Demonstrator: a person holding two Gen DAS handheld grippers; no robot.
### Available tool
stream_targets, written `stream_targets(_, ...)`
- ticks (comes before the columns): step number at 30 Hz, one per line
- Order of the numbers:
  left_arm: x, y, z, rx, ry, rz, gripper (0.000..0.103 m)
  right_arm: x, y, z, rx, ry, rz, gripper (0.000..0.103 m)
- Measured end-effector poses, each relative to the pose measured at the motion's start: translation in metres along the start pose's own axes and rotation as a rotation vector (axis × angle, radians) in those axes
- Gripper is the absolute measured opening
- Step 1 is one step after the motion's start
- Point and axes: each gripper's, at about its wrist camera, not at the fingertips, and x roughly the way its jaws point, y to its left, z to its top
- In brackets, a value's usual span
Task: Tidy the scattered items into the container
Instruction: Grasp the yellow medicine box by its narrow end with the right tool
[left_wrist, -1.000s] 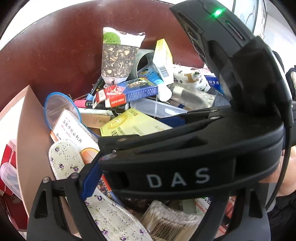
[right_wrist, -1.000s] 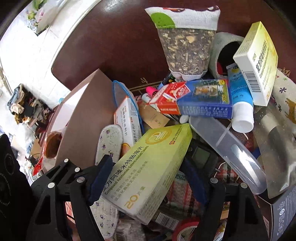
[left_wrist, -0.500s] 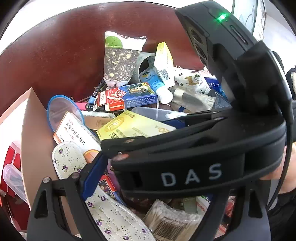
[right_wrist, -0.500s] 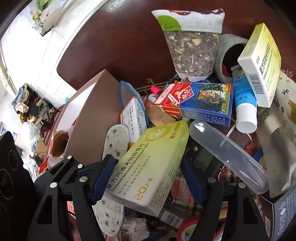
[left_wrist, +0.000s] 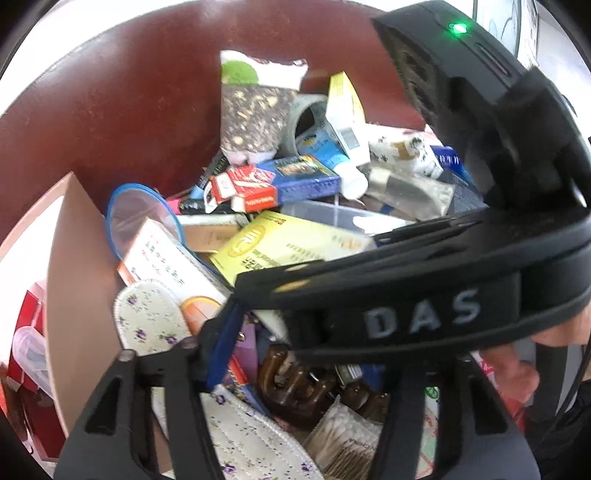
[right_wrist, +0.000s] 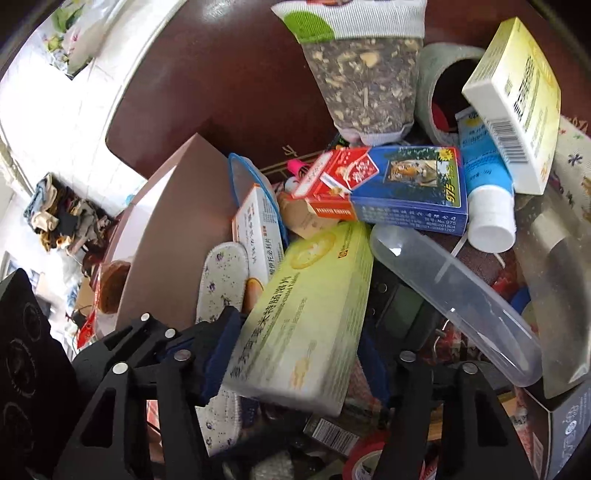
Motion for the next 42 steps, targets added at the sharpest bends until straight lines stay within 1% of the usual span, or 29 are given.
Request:
stream_targets(2, -0.003, 0.002, 0.000, -0.006, -0.002, -0.002, 0.050, -0.003, 0.002, 0.000, -0.004, -0.008, 0.024, 0.054)
stream_targets(4, -0.002, 0.002, -0.001, 0.000, 0.002, 0.006, 0.049, -0.002, 0.005, 0.001, -0.014, -0.014, 0.026, 0.054)
stream_targets(6, 0.003, 0.004, -0.002, -0.006, 0.020, -0.006, 0.049, 0.003, 0.002, 0.001, 0.002, -0.004, 0.032, 0.054)
stream_targets(9, 0.006, 0.001, -0.001, -0.005, 0.025, -0.007, 0.052, 0.008, -0.005, 0.002, 0.043, -0.001, 0.042, 0.054)
stream_targets(10, 0.006, -0.001, -0.002, 0.005, 0.018, -0.001, 0.059, 0.008, -0.006, 0.002, 0.050, -0.006, 0.039, 0.054)
stream_targets(11, 0.007, -0.002, -0.001, 0.012, 0.012, 0.016, 0.075, 0.007, -0.008, 0.002, 0.068, -0.022, 0.042, 0.054)
stream_targets(12, 0.007, -0.002, -0.002, 0.017, 0.005, 0.037, 0.081, 0.006, -0.011, 0.003, 0.088, -0.030, 0.038, 0.054)
stream_targets(13, 0.007, -0.003, -0.002, 0.022, 0.000, 0.043, 0.083, 0.007, -0.012, 0.002, 0.093, -0.026, 0.026, 0.054)
stream_targets(18, 0.007, 0.006, -0.001, -0.033, -0.019, -0.027, 0.084, 0.004, -0.016, 0.001, 0.119, -0.054, 0.053, 0.054)
stream_targets(22, 0.005, 0.008, -0.002, -0.045, -0.066, -0.094, 0.084, 0.000, -0.012, 0.003, 0.102, -0.070, 0.065, 0.054)
stream_targets(24, 0.008, 0.007, -0.003, -0.043, -0.064, -0.132, 0.084, 0.004, -0.011, 0.004, 0.092, -0.051, 0.057, 0.041)
stream_targets(25, 0.011, 0.005, -0.004, -0.036, -0.053, -0.138, 0.084, 0.008, -0.012, 0.004, 0.099, -0.040, 0.068, 0.041)
stream_targets(28, 0.018, 0.002, -0.006, -0.018, -0.036, -0.105, 0.084, 0.016, -0.016, 0.003, 0.108, -0.024, 0.064, 0.040)
stream_targets(30, 0.021, 0.003, -0.005, -0.029, -0.025, -0.113, 0.084, 0.019, -0.016, 0.002, 0.099, 0.000, 0.068, 0.040)
stream_targets(32, 0.023, 0.003, -0.005, -0.035, -0.025, -0.113, 0.084, 0.019, -0.015, 0.001, 0.092, 0.003, 0.065, 0.040)
stream_targets(34, 0.022, 0.001, -0.004, -0.037, -0.029, -0.107, 0.084, 0.017, -0.011, 0.001, 0.073, 0.007, 0.076, 0.036)
stream_targets(36, 0.019, -0.001, -0.003, -0.030, -0.033, -0.114, 0.084, 0.015, -0.005, 0.000, 0.043, 0.023, 0.089, 0.034)
stream_targets(38, 0.019, -0.001, -0.003, -0.033, -0.043, -0.103, 0.084, 0.014, 0.000, 0.000, 0.020, 0.029, 0.094, 0.034)
stream_targets(40, 0.024, -0.001, -0.004, -0.045, -0.025, -0.101, 0.084, 0.017, -0.003, 0.000, 0.021, 0.040, 0.097, 0.031)
stream_targets(41, 0.028, -0.001, -0.005, -0.056, -0.010, -0.102, 0.082, 0.019, -0.006, 0.000, 0.028, 0.043, 0.090, 0.027)
stream_targets(42, 0.032, -0.001, -0.007, -0.065, 0.008, -0.096, 0.081, 0.023, -0.010, -0.001, 0.036, 0.051, 0.076, 0.026)
